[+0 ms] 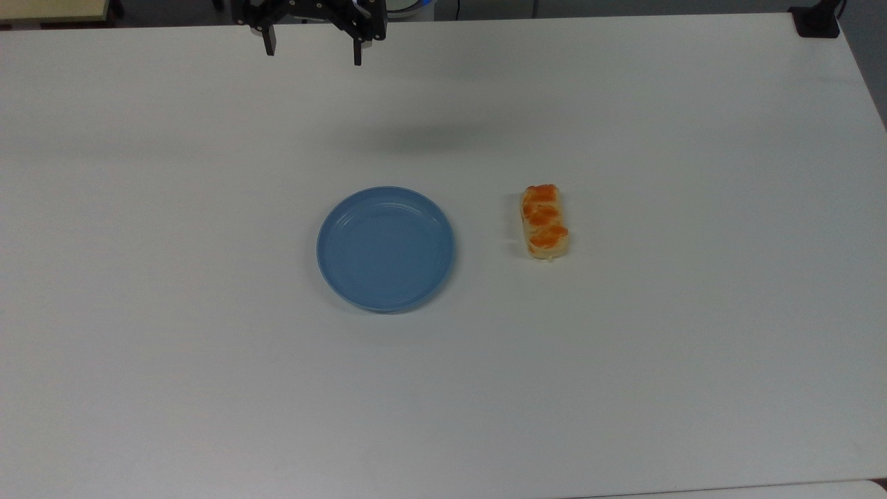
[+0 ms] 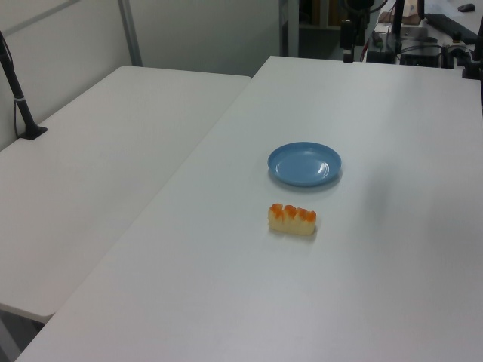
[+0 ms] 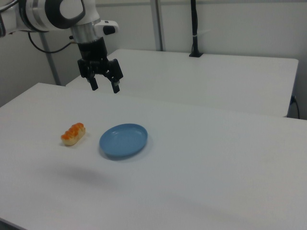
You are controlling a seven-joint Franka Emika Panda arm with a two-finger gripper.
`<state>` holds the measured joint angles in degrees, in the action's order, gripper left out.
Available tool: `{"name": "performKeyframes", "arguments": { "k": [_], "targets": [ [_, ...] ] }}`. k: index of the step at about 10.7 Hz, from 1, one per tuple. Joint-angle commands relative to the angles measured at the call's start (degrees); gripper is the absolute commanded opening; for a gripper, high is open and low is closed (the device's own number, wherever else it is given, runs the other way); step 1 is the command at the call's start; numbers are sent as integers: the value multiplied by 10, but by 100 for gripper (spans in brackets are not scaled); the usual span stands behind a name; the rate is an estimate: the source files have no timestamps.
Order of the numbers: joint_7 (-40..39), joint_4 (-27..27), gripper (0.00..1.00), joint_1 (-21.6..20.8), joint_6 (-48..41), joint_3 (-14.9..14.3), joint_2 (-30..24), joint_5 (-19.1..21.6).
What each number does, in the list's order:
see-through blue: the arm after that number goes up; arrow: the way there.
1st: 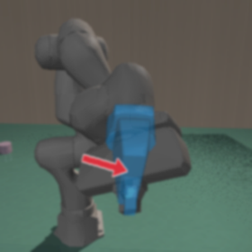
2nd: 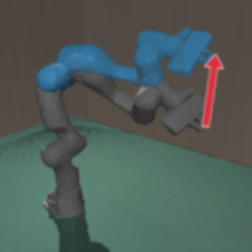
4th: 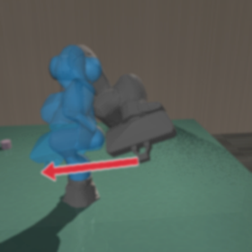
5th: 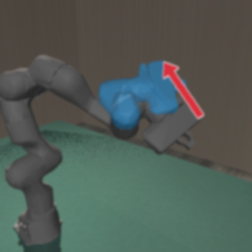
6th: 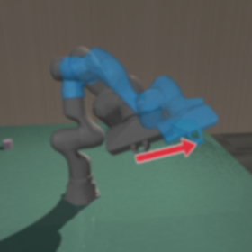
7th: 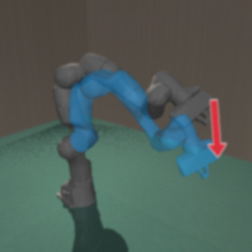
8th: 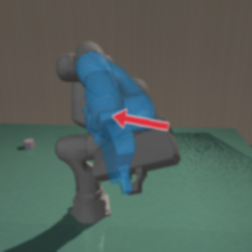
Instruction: Put the bread on the table
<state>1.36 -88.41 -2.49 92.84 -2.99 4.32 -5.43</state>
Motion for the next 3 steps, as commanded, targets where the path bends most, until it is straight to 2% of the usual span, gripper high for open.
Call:
{"name": "performKeyframes", "arguments": {
  "k": [1,3],
  "targets": [
    [-7,-20,100,0,-12,4,-16,4],
    [-7,-20,100,0,-12,4,-16,4]
  ]
}}
